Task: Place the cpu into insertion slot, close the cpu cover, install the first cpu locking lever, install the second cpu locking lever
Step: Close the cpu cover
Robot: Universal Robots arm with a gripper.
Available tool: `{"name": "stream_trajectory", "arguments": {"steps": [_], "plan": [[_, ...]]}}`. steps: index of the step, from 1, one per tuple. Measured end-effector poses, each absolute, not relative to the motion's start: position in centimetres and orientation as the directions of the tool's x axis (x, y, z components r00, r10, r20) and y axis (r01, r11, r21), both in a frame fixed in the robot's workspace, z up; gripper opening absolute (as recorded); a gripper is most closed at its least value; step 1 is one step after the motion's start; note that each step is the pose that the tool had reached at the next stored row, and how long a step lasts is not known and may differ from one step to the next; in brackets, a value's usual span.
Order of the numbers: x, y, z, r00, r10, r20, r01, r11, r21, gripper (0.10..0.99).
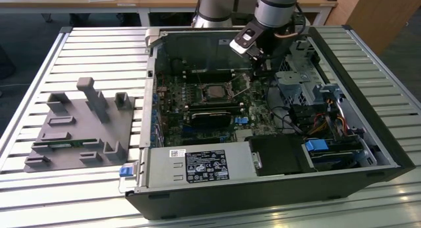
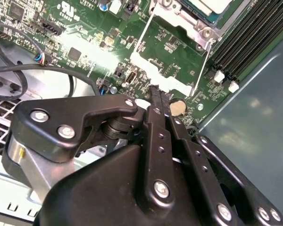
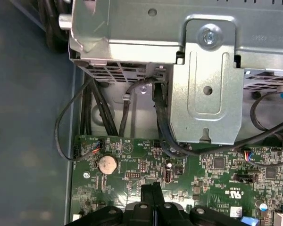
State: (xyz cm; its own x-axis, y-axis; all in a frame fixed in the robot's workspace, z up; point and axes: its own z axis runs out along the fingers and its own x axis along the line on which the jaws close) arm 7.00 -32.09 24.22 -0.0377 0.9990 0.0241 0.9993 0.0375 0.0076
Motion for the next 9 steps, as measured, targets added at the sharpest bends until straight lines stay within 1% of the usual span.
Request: {"name": "stream_trajectory", "arguments": {"steps": [9], "plan": [[7.55,-32.09,24.12,-0.038,0.999,0.024,0.999,0.037,0.005,0.122]]}}
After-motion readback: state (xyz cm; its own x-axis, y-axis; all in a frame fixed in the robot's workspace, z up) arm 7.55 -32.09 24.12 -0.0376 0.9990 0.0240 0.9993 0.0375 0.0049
